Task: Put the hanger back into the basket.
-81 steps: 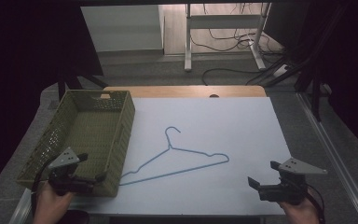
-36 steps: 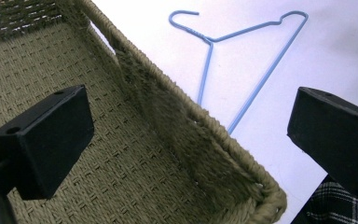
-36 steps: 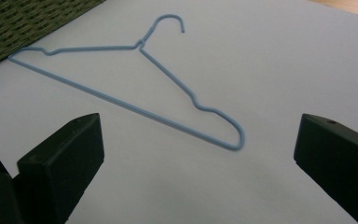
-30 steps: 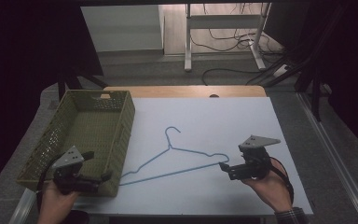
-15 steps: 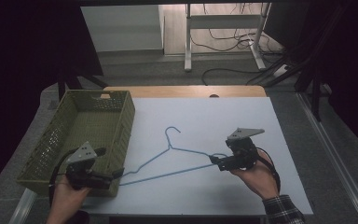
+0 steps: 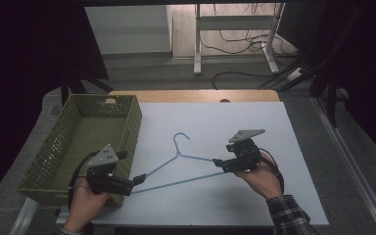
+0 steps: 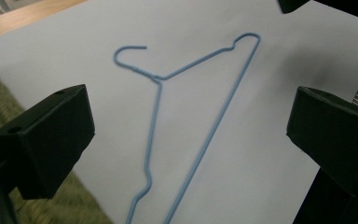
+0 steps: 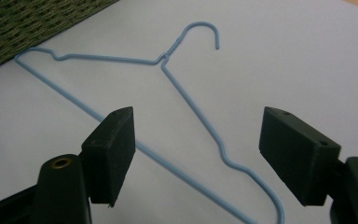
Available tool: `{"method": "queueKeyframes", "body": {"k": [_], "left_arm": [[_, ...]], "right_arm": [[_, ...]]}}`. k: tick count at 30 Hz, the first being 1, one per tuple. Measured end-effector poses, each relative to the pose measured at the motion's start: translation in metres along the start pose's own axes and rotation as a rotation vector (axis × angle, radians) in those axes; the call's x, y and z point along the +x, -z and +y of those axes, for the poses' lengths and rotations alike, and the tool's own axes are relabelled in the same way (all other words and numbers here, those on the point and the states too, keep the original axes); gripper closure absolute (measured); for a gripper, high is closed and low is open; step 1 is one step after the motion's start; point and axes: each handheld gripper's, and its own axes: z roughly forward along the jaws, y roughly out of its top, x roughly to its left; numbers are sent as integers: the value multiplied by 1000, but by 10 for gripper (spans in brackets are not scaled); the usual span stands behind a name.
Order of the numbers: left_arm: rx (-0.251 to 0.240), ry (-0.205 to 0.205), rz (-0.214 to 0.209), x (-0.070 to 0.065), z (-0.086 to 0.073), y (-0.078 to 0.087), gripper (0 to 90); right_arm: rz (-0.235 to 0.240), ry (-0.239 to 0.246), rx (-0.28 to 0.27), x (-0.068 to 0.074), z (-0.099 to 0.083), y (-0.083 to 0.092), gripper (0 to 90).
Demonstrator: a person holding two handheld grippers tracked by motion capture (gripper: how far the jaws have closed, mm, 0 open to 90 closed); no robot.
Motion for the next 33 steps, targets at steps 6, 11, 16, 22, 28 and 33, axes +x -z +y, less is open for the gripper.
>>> {"method": "queueKeyframes", "body": {"k": [6, 11, 16, 22, 28, 33], "left_arm": [[7, -20, -34, -11, 12, -15, 5], [-12, -7, -73, -15, 21, -34, 4], [-23, 8, -98, -16, 23, -51, 4], [8, -2, -74, -14, 21, -70, 5], [25, 4, -79, -11, 15, -74, 6], [29, 15, -84, -8, 11, -75, 7]], "right_arm": [[2, 21, 4, -1, 8, -16, 330], [29, 43, 38, -4, 12, -34, 416], [48, 52, 65, -7, 13, -49, 493], [78, 117, 123, -14, 12, -77, 593], [122, 157, 160, -19, 12, -98, 638], [122, 234, 175, -18, 13, -115, 715]]}}
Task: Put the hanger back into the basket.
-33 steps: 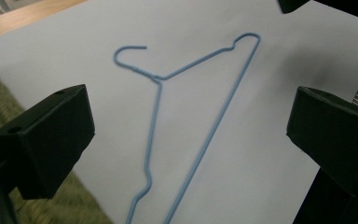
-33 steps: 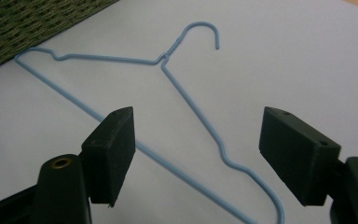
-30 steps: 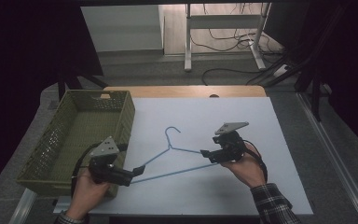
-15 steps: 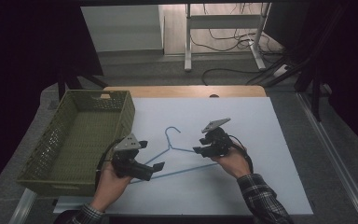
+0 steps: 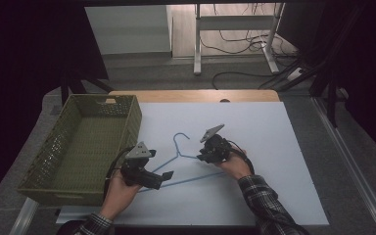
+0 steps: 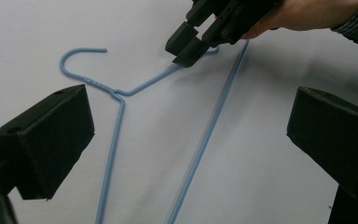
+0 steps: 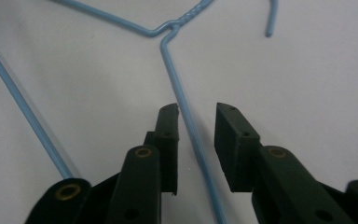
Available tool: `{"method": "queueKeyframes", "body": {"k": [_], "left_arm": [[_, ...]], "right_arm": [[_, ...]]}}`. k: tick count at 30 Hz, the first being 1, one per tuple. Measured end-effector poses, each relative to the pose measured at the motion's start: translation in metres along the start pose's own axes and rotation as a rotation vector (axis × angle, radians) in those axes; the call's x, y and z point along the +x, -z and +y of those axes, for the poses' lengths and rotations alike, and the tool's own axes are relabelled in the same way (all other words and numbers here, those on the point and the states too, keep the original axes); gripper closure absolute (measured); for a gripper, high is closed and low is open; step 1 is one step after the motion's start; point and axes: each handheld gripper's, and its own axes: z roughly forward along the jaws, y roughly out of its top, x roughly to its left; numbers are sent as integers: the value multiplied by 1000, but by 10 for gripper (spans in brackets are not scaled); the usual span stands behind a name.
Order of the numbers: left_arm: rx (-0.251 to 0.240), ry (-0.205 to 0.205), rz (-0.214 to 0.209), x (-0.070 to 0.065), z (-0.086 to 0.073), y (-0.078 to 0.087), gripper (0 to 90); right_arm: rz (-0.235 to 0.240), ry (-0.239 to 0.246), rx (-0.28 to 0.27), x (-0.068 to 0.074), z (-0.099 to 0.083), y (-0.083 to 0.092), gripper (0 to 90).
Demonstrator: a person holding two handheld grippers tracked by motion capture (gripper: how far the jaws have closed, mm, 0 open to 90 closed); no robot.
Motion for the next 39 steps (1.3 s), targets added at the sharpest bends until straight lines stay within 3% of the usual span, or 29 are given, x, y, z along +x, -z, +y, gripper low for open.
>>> {"method": "queueKeyframes", "body": {"k": [10, 12, 18, 26, 31, 34, 39], "left_arm": [[23, -8, -11, 0, -3, -6, 7], [28, -11, -12, 0, -3, -7, 7], [34, -3, -17, 1, -4, -9, 7], [58, 25, -16, 1, -2, -15, 14], [90, 30, -21, 4, 3, -25, 17], [119, 22, 21, 7, 7, -33, 37], [138, 28, 40, 10, 12, -44, 68]], "right_arm": [[10, 65, 44, -1, 2, -14, 829], [12, 66, 45, -1, 3, -15, 838], [12, 129, 55, 0, 4, -13, 859], [-6, 169, 37, 3, 4, 2, 863], [-23, 168, 23, 4, 1, 12, 865], [-29, 171, 15, 4, 0, 17, 865], [-33, 177, 9, 6, 0, 20, 866]]}}
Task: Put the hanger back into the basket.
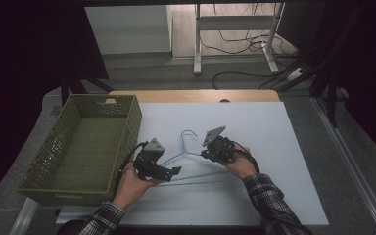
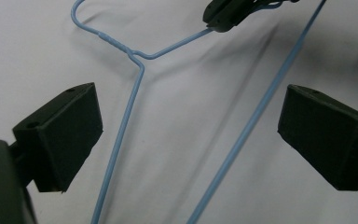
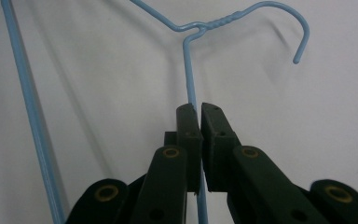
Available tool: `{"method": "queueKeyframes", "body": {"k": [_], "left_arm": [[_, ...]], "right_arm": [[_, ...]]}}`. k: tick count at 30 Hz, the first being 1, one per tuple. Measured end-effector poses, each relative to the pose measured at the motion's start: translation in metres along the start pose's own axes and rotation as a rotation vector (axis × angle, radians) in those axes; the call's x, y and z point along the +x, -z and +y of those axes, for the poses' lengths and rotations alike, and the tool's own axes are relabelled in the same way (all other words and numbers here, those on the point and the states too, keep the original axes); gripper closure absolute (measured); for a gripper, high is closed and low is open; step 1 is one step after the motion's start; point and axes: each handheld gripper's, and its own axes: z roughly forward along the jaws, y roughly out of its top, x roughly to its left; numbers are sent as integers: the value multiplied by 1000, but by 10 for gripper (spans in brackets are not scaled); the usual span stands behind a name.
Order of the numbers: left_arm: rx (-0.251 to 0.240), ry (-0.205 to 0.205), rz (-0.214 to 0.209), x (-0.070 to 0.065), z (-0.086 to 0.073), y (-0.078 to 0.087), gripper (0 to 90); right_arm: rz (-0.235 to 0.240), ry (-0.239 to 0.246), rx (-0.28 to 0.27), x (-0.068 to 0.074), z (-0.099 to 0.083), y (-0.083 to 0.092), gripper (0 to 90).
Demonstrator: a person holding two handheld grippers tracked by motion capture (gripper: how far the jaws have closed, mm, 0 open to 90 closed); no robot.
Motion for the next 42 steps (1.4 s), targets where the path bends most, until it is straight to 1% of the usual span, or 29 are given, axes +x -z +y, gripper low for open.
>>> {"method": "queueKeyframes", "body": {"k": [2, 4, 6, 7, 9, 10, 13, 15, 17, 18, 19, 20, 21, 22, 23, 24, 25, 26, 27, 28, 29, 30, 31, 33, 35, 36, 39, 40, 42], "left_arm": [[9, 1, 16, 1, 2, -4, 75], [16, 3, 19, 3, 3, -8, 89], [21, 13, 28, 4, 3, -11, 98], [26, 10, 26, 6, 3, -12, 108], [32, 24, 30, 9, 4, -15, 141], [38, 28, 29, 10, 4, -16, 141], [63, 48, 43, 16, 6, -21, 180], [78, 58, 40, 20, 8, -25, 199], [90, 59, 21, 22, 9, -29, 198], [99, 59, 22, 23, 10, -32, 242], [125, 49, 30, 25, 11, -39, 266], [125, 49, 30, 25, 11, -39, 298], [134, 46, 33, 26, 11, -43, 298], [146, 43, 39, 27, 11, -46, 334], [157, 42, 39, 29, 11, -51, 409], [157, 42, 39, 29, 11, -51, 438], [161, 39, 40, 31, 11, -53, 438], [169, 36, 41, 31, 11, -55, 460], [176, 31, 42, 32, 11, -56, 523], [179, 27, 45, 33, 10, -57, 523], [184, 25, 40, 33, 10, -58, 573], [187, 25, 38, 34, 10, -60, 573], [192, 19, 46, 34, 10, -60, 596], [191, 24, 44, 36, 9, -61, 654], [189, 19, 50, 36, 9, -61, 687], [190, 17, 51, 36, 9, -61, 721], [191, 13, 49, 37, 10, -61, 758], [190, 8, 47, 37, 10, -60, 781], [193, -9, 49, 36, 11, -59, 792]], "right_arm": [[0, 2, -3, 0, 0, 1, 866], [-4, 4, -7, 1, 0, 2, 866], [-2, 3, -11, 1, 0, 3, 866], [-4, 4, -11, 1, 0, 4, 867], [-4, 4, -16, 1, 0, 4, 866], [-4, 4, -16, 1, 0, 4, 866], [-4, 5, -15, 1, 0, 5, 866], [-6, 7, -15, 1, 0, 5, 866], [-7, 8, -15, 1, 0, 5, 866], [-6, 8, -16, 1, 0, 5, 866], [-7, 8, -15, 1, 0, 5, 866], [-7, 8, -15, 1, 0, 5, 866], [-8, 8, -17, 1, 0, 5, 866], [-7, 7, -19, 1, 0, 5, 866], [-8, 8, -19, 1, 0, 6, 866], [-8, 8, -19, 1, 0, 6, 866], [-8, 8, -22, 1, 0, 6, 866], [-8, 8, -24, 1, 0, 6, 866], [-9, 11, -25, 1, 0, 7, 866], [-9, 11, -25, 1, 0, 7, 866], [-10, 8, -29, 1, 0, 7, 866], [-10, 8, -29, 1, 0, 7, 866], [-9, 7, -33, 1, 0, 8, 866], [-9, 7, -36, 1, 0, 8, 866], [-10, 8, -37, 1, 0, 8, 866], [-10, 7, -37, 1, 0, 8, 865], [-9, 7, -38, 1, 0, 8, 866], [-9, 7, -40, 1, 0, 9, 865], [-11, 7, -43, 1, 0, 9, 865]]}}
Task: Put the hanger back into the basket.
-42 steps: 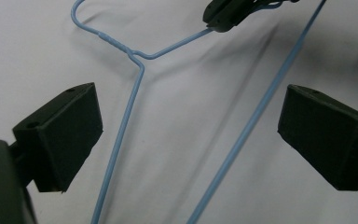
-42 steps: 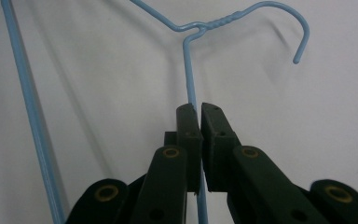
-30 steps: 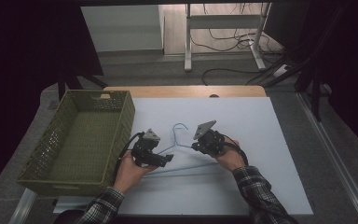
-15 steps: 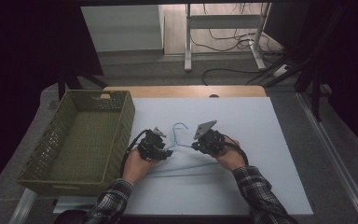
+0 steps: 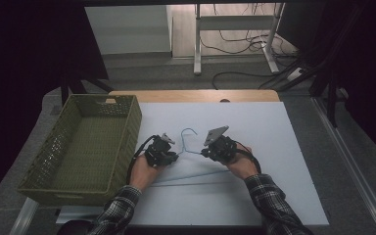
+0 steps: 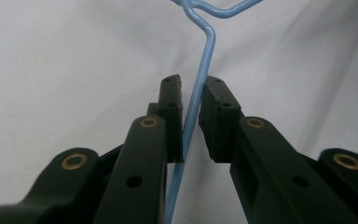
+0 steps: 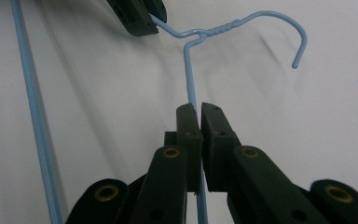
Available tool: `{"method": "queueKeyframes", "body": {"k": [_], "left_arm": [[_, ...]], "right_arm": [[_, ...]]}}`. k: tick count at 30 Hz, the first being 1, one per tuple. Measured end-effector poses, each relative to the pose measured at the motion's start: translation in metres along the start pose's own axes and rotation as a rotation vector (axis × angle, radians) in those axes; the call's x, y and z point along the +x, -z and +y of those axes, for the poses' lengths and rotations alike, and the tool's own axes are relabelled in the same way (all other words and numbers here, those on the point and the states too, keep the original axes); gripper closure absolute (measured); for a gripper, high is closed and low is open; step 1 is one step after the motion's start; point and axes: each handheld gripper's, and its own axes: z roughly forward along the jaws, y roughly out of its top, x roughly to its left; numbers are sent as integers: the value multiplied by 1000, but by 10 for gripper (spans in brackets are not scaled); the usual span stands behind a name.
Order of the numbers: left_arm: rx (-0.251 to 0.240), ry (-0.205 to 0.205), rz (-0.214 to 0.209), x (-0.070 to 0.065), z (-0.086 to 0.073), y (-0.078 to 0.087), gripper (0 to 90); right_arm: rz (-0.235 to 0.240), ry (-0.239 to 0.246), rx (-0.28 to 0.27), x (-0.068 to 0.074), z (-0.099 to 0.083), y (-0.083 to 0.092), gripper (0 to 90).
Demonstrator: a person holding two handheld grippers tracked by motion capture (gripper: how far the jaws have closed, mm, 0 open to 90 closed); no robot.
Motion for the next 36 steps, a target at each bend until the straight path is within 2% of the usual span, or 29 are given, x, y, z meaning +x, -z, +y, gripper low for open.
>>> {"method": "queueKeyframes", "body": {"k": [7, 9, 12, 14, 16, 18, 22, 27, 31, 36], "left_arm": [[10, -95, -30, -6, 4, 4, 860], [7, -91, -51, -8, 5, 4, 867], [-6, -76, -105, -6, 6, 8, 870], [-11, -53, -141, -6, 8, 10, 871], [-14, -59, -153, -9, 10, 12, 871], [-32, -44, -192, -10, 11, 14, 872], [-62, -43, -215, -12, 13, 19, 871], [-89, -34, -218, -16, 15, 27, 871], [-109, -38, -199, -23, 16, 31, 870], [-125, -35, -200, -27, 16, 35, 870]], "right_arm": [[-14, -5, 6, -3, -3, 1, 860], [-15, -13, 10, -5, -4, 2, 857], [-17, -24, 14, -6, -7, 4, 844], [-20, -43, -3, -7, -9, 7, 818], [-17, -98, -37, -10, -9, 11, 770], [-31, -128, -59, -11, -7, 17, 738], [-27, -193, -111, -13, -1, 29, 640], [-17, -265, -150, -13, 12, 34, 575], [-13, -311, -155, -7, 29, 26, 563], [-22, -352, -160, -5, 40, 17, 567]]}}
